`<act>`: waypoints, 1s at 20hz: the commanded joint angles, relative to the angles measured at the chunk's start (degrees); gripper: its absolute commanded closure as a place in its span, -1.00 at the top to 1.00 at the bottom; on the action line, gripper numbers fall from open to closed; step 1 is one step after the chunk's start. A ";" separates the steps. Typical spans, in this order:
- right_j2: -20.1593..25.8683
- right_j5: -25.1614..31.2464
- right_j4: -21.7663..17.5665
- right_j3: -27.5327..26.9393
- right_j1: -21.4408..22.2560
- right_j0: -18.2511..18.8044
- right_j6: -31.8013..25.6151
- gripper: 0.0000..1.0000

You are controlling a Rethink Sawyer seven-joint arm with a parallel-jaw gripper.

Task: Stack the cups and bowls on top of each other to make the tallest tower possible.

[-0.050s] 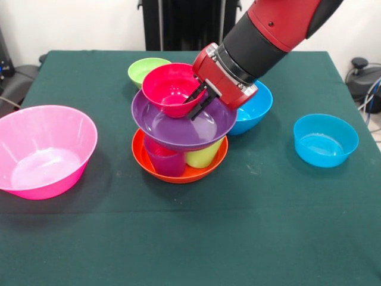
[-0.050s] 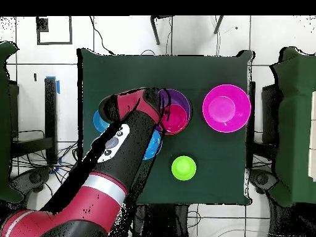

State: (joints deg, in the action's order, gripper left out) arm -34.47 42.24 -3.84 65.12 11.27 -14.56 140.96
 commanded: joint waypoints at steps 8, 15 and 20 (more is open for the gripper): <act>7.91 -3.58 -4.22 0.38 -0.49 -0.65 -4.38 -1.00; 7.74 -3.32 -4.03 -0.14 -0.83 -0.87 -3.77 -1.00; 7.54 -3.21 -3.95 -0.30 -0.90 -1.09 -3.41 -1.00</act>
State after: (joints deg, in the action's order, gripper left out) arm -34.46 41.95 -4.09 65.12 11.30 -14.88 140.96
